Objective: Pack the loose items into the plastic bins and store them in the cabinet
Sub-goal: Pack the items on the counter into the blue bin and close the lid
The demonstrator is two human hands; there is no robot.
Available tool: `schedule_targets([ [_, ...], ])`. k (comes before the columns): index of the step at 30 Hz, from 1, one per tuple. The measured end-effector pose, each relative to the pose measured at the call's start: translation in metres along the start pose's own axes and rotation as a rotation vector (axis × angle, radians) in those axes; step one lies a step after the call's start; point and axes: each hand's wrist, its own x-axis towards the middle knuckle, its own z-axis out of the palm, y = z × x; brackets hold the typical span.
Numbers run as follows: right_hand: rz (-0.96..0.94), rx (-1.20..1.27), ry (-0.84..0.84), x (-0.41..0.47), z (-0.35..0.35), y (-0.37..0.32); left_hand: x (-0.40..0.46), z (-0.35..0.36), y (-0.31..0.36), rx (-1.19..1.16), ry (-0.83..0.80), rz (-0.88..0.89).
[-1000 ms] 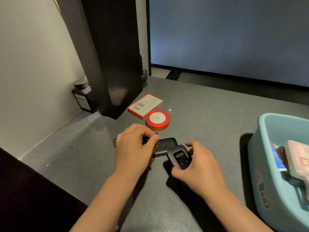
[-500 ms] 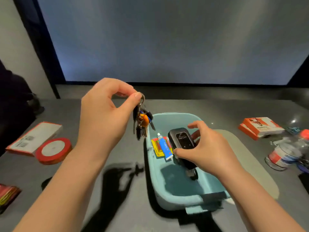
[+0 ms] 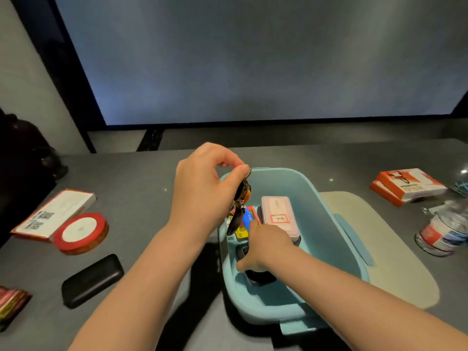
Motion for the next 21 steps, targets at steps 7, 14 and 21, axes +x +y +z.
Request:
schedule_targets([
  [7, -0.097, -0.041, -0.075, 0.008, 0.01, -0.002, 0.004, 0.014, -0.011, 0.032, -0.067, -0.036],
  [14, -0.047, 0.411, 0.062, -0.003, -0.027, 0.048, 0.035, 0.038, -0.021, 0.184, -0.159, -0.032],
  [21, 0.041, 0.582, 0.319, -0.001, -0.045, 0.08, 0.044, 0.075, -0.063, 0.411, -0.31, -0.094],
])
